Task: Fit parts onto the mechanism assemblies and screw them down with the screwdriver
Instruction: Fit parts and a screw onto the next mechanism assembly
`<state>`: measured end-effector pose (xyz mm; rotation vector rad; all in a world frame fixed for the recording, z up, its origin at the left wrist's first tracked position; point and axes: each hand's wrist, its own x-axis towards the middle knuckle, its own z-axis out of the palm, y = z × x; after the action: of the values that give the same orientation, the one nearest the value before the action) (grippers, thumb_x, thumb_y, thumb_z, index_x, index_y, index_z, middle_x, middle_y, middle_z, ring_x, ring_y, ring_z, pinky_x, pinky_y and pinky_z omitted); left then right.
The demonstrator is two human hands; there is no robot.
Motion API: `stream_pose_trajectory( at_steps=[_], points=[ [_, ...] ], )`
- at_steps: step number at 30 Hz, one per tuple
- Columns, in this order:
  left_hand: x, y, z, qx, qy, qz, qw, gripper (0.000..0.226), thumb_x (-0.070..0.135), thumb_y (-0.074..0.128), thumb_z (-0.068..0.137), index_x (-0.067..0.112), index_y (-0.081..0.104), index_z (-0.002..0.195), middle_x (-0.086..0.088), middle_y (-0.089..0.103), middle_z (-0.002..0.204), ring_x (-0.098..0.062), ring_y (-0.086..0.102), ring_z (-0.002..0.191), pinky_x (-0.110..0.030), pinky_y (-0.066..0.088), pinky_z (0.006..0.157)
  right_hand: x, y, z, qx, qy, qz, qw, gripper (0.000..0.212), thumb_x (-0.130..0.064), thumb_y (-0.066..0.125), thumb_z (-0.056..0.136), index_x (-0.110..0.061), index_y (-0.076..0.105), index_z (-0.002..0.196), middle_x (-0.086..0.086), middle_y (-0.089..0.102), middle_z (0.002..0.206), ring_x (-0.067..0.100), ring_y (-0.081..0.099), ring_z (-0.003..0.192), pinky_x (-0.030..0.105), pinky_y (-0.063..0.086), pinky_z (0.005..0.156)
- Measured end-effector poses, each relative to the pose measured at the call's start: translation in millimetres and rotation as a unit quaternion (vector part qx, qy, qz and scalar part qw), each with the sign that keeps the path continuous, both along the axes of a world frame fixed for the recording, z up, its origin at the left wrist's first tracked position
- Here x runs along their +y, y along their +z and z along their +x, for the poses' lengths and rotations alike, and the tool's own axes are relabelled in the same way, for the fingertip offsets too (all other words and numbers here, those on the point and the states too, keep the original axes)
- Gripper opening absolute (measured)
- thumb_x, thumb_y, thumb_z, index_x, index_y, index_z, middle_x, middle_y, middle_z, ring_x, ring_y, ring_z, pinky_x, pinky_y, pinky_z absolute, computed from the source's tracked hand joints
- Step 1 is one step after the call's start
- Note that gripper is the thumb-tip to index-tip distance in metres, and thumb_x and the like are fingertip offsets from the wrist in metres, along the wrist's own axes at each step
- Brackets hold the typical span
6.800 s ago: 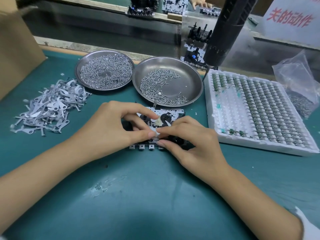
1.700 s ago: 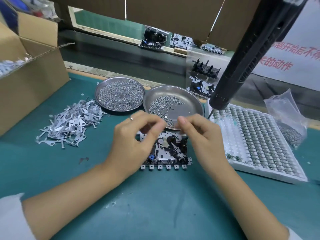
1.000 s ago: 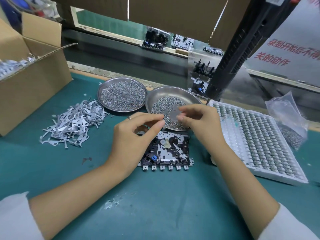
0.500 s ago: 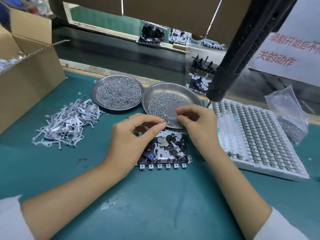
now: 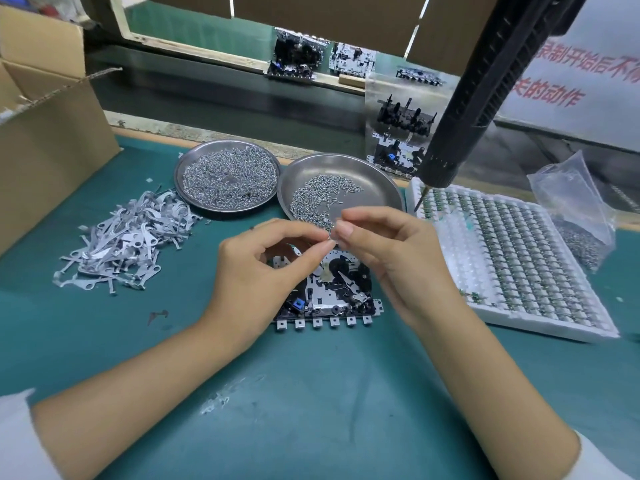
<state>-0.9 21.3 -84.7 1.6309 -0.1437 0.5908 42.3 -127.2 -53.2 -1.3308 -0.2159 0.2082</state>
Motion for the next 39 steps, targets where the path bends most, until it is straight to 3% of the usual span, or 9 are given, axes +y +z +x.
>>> stream_pose_trajectory(
  at_steps=[4, 9, 24, 33, 39],
  points=[
    [1, -1, 1, -0.01, -0.008, -0.018, 1.0, 0.013, 0.018, 0.076, 0.075, 0.024, 0.072, 0.085, 0.011, 0.072, 0.079, -0.005, 0.065, 0.068, -0.014, 0.049, 0.067, 6, 0, -5, 0.024, 0.005, 0.022, 0.999, 0.015, -0.008, 0.075, 0.061, -0.01, 0.073, 0.075, 0.004, 0.072, 0.072, 0.013, 0.069, 0.071, 0.02, 0.054, 0.068],
    [1, -1, 2, -0.016, -0.008, -0.021, 1.0, 0.016, 0.019, 0.076, 0.074, 0.03, 0.071, 0.084, 0.013, 0.072, 0.079, -0.005, 0.064, 0.068, -0.014, 0.049, 0.068, 8, -2, -8, 0.039, -0.001, 0.037, 0.999, 0.015, -0.009, 0.075, 0.06, -0.012, 0.074, 0.075, 0.008, 0.073, 0.077, 0.015, 0.069, 0.074, 0.019, 0.053, 0.068],
    [-1, 1, 1, -0.012, -0.009, -0.014, 1.0, 0.011, 0.018, 0.075, 0.074, 0.022, 0.071, 0.084, 0.011, 0.071, 0.077, -0.003, 0.063, 0.067, -0.012, 0.047, 0.067, 8, 0, -10, 0.03, -0.01, 0.031, 0.999, 0.013, -0.01, 0.077, 0.061, -0.013, 0.076, 0.073, 0.007, 0.073, 0.077, 0.016, 0.069, 0.075, 0.02, 0.054, 0.07],
    [-1, 2, 0, -0.016, -0.005, -0.022, 1.0, 0.014, 0.018, 0.074, 0.075, 0.026, 0.069, 0.086, 0.012, 0.071, 0.079, -0.002, 0.062, 0.069, -0.012, 0.047, 0.066, 10, 5, -13, -0.014, -0.024, -0.001, 1.0, 0.014, 0.002, 0.073, 0.076, -0.012, 0.075, 0.077, 0.01, 0.073, 0.081, 0.022, 0.07, 0.081, 0.027, 0.056, 0.074],
    [1, 1, 1, -0.019, 0.0, -0.015, 1.0, 0.02, 0.018, 0.075, 0.077, 0.033, 0.069, 0.089, 0.009, 0.07, 0.082, -0.01, 0.063, 0.074, -0.021, 0.052, 0.071, 10, 5, -15, -0.056, -0.043, -0.034, 0.997, 0.012, 0.003, 0.072, 0.078, -0.008, 0.074, 0.081, 0.01, 0.074, 0.082, 0.021, 0.071, 0.08, 0.025, 0.055, 0.072]
  ],
)
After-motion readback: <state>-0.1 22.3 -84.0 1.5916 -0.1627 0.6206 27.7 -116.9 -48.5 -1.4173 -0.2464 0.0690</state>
